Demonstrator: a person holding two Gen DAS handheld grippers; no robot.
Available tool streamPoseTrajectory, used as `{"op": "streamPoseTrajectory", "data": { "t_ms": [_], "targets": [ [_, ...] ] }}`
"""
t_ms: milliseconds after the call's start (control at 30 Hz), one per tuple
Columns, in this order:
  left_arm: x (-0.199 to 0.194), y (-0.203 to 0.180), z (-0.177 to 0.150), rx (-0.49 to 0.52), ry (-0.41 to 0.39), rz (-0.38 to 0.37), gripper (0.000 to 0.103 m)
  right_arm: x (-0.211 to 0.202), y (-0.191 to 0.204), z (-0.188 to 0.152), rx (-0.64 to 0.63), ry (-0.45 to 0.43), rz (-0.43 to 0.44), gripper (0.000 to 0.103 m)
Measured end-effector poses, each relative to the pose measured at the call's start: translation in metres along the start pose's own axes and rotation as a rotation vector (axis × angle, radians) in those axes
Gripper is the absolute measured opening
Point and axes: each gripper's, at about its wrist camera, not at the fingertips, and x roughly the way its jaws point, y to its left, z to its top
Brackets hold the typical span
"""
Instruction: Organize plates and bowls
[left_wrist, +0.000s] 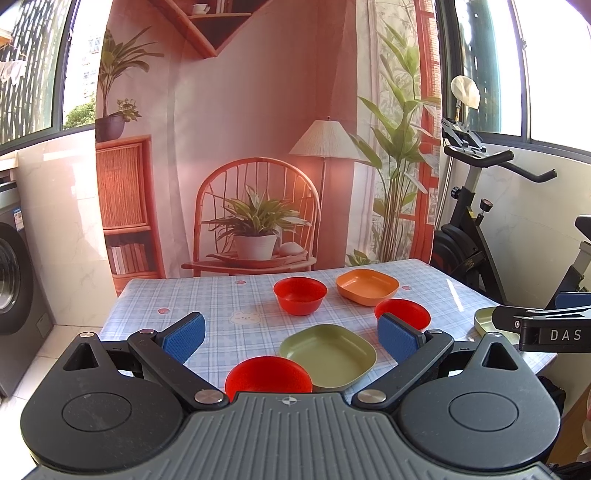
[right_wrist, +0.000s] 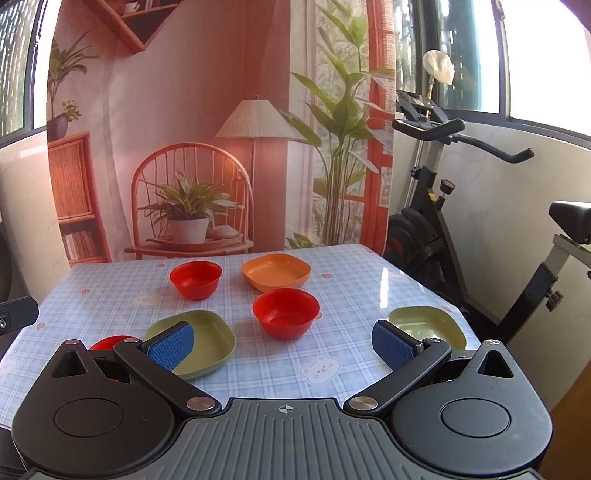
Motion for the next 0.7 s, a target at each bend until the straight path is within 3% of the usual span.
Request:
{"op": "streamPoseTrajectory", "data": {
  "t_ms": [233,533,700],
  "targets": [
    [0.011,0.003,0.014,0.023,0.020,0.049,0.101,0.008,-0.011,0.014,0.002,-0.061,0.069,0.103],
    [0.063,0.034,0.042,-0.003,0.058,0.079,0.100,0.066,-0.016,0.052,0.017,-0.084,0.116,0.103],
    [0.093,0.044,0.048,0.043,0.103,0.071,0.099,0.104,-0.002,0.064,-0.003,-0.076,0.137,0.103]
  ]
}}
